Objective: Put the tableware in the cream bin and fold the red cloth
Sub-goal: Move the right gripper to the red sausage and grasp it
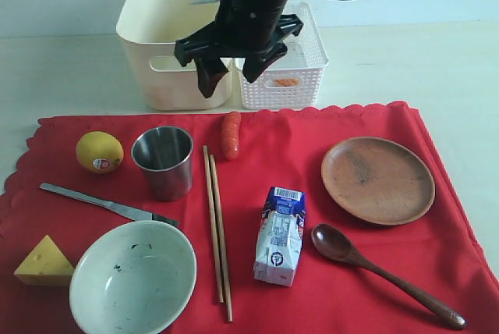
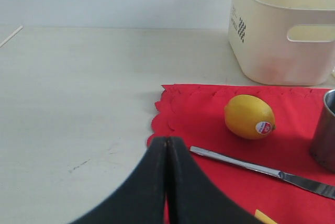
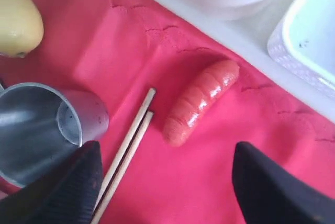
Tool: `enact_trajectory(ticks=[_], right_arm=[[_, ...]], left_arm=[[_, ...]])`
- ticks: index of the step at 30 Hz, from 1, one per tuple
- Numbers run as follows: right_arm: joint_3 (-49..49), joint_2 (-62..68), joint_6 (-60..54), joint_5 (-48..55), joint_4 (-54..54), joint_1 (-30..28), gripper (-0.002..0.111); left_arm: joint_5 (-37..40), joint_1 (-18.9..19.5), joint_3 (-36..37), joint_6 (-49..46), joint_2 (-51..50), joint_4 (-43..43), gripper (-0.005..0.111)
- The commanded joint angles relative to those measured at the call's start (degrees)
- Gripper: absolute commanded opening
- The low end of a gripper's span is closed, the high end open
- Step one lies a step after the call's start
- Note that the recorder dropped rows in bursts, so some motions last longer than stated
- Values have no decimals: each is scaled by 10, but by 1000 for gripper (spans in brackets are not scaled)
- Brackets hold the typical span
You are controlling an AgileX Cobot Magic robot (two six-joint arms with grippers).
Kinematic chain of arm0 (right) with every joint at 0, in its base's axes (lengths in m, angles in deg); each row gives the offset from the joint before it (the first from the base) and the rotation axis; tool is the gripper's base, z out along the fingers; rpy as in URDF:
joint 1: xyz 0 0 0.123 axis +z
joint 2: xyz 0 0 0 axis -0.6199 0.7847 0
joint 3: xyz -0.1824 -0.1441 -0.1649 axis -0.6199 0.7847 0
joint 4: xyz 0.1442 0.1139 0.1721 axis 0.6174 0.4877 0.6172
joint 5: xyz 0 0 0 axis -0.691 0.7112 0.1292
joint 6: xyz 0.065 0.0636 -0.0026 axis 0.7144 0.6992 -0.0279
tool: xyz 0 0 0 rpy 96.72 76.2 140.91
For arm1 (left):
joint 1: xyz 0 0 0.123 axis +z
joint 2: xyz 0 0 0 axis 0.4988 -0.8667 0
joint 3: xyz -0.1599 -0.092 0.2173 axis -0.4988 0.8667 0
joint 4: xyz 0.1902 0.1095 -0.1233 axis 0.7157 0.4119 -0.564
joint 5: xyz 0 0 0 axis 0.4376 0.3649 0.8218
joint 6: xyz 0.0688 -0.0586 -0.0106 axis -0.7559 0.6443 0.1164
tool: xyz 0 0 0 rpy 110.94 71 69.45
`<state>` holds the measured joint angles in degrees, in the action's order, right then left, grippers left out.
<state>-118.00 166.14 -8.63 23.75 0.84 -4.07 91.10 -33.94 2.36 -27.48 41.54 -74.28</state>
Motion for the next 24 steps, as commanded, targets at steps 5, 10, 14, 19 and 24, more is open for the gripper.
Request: enact_trajectory(ticks=[5, 10, 14, 19, 24], right_arm=[[-4, 43, 41, -28, -36, 16, 67], [-4, 64, 55, -55, -39, 17, 67], [-4, 77, 81, -71, -54, 17, 67], [-4, 88, 110, -80, -84, 17, 67], [-4, 101, 120, -87, -84, 17, 67]], left_arm=[[-3, 1, 2, 2, 3, -5, 0], [-3, 1, 2, 2, 3, -5, 0], [-3, 1, 2, 2, 3, -5, 0], [-3, 1, 2, 2, 3, -5, 0], [-3, 1, 2, 2, 3, -5, 0]])
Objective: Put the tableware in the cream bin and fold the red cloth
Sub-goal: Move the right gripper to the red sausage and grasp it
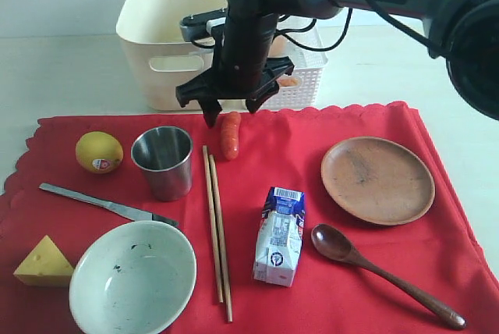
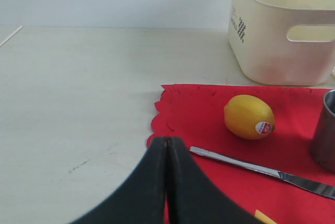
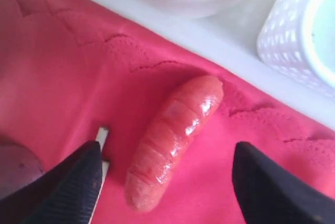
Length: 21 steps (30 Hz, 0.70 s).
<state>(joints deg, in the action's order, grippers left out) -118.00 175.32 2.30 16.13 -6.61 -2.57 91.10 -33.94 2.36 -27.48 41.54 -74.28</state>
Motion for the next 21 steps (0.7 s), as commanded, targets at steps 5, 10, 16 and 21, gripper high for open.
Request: enact_trajectory(ticks=[5, 10, 16, 21], right_arm=[[-4, 25, 11, -11, -5, 2, 67], [-4, 35, 11, -15, -5, 2, 67], [-4, 41, 20, -19, -5, 2, 63], [-4, 45, 20, -21, -5, 2, 57]], left_arm=[[-3, 1, 2, 2, 3, -5, 0], [-3, 1, 2, 2, 3, -5, 0], [-3, 1, 2, 2, 3, -5, 0], [-3, 1, 2, 2, 3, -5, 0]])
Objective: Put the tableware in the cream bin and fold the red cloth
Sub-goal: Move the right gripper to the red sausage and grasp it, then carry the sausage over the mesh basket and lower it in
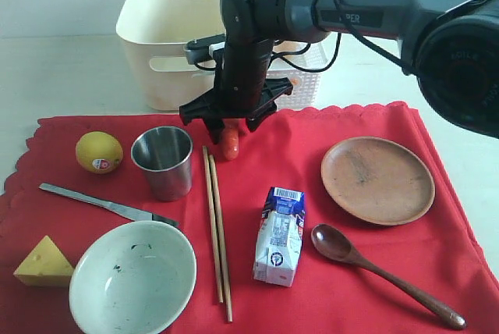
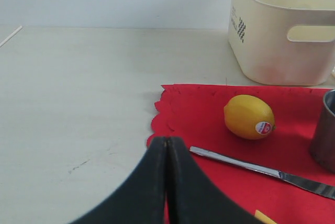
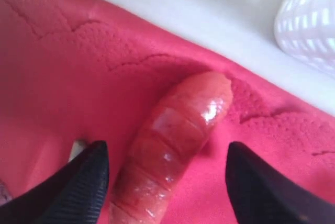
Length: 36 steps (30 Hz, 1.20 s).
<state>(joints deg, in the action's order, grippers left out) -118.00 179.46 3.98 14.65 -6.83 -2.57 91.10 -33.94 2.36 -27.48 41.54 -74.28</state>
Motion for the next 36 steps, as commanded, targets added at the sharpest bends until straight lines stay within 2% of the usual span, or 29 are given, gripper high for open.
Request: enact_trajectory(ticks=[1, 4, 8, 11, 12, 27, 36], right_arm=[[-4, 4, 3, -5, -3, 2, 54], [-4, 4, 3, -1, -2, 2, 41], [-4, 4, 3, 9, -2, 2, 16], [-4, 4, 3, 20, -2, 2, 2], [-4, 3, 3, 24, -2, 2, 0], [-4, -71, -1, 36, -2, 2, 0], [-4, -171, -43, 36, -2, 2, 0]], left_arm=[[-3, 1, 2, 2, 3, -5, 0], [-3, 1, 2, 2, 3, -5, 0], [-3, 1, 2, 2, 3, -5, 0], [-3, 1, 2, 2, 3, -5, 0], [-3, 1, 2, 2, 3, -5, 0], [-3, 1, 2, 2, 3, -5, 0], [-3, 1, 2, 2, 3, -5, 0]])
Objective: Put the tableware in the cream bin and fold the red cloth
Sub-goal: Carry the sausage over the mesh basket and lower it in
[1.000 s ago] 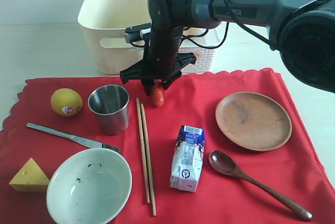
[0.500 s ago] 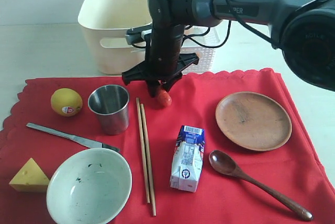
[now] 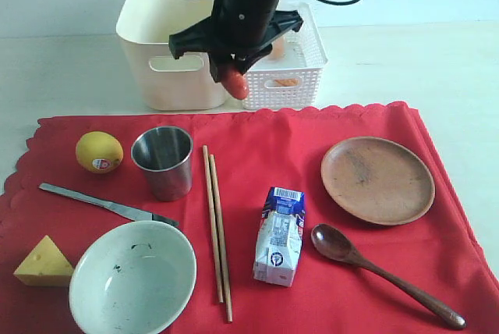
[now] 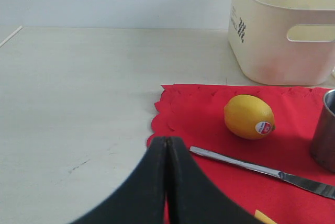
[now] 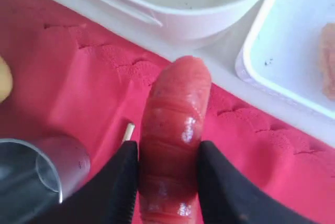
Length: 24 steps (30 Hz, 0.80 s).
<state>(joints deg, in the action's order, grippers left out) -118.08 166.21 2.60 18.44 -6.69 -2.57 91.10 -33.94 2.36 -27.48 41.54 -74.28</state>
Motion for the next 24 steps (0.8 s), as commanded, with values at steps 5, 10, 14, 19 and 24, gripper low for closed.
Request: enact_trajectory(ticks=[5, 10, 14, 19, 24], right_arm=[[-3, -63, -37, -35, -31, -10, 0], [-3, -62, -12, -127, -32, -51, 0], [-3, -61, 19, -188, -32, -80, 0], [-3, -40, 36, -241, -32, -111, 0], [-3, -7, 36, -272, -34, -127, 0]], left_arm=[[-3, 1, 2, 2, 3, -5, 0], [-3, 1, 2, 2, 3, -5, 0], [-3, 1, 2, 2, 3, -5, 0], [-3, 1, 2, 2, 3, -5, 0], [-3, 1, 2, 2, 3, -5, 0]])
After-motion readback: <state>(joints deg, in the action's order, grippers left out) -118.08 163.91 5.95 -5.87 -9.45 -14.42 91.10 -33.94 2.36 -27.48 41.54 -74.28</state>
